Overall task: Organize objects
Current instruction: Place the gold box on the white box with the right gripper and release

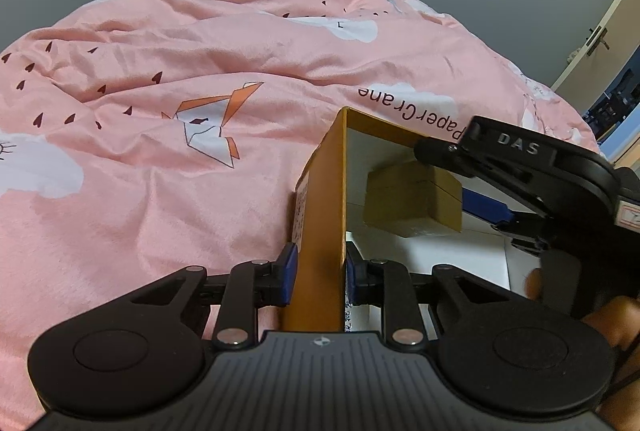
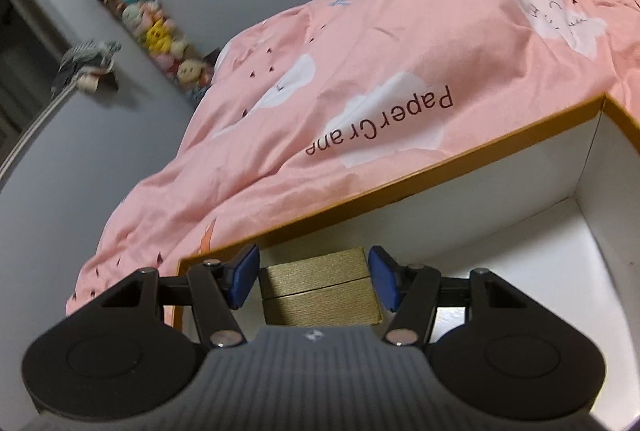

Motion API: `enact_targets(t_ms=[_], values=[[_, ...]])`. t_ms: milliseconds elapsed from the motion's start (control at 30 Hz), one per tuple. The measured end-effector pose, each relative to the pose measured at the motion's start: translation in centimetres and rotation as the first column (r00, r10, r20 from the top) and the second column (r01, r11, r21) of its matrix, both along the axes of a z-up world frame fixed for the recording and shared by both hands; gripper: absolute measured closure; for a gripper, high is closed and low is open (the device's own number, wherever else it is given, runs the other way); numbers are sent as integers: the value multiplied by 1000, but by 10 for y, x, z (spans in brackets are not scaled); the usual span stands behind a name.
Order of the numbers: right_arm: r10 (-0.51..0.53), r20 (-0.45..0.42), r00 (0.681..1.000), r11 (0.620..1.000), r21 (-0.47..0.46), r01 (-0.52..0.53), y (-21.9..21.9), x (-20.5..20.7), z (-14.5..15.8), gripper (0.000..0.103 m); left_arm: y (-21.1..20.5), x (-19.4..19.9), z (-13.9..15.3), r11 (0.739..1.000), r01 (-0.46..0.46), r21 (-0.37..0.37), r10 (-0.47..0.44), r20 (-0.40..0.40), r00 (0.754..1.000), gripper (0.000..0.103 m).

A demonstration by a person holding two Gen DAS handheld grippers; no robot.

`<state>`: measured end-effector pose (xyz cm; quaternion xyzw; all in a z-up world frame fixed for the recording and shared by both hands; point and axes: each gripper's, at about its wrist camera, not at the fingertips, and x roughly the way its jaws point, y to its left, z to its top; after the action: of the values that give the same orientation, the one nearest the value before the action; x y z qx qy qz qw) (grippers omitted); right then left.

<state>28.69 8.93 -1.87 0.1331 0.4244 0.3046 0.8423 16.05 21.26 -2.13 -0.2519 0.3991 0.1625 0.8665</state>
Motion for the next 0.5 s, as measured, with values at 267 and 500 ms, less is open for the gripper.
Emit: enact_targets(t_ms=[267,500], values=[[16,-6,1000,999,-29,-16,16,0,-16,41,3,3,-4,1000,6,-13,-6,4,1000,75],[93,-68,993,995,-30,-96,24,4,-25,40,3,5,-5,1000,7,-18,-7,6,1000,77]])
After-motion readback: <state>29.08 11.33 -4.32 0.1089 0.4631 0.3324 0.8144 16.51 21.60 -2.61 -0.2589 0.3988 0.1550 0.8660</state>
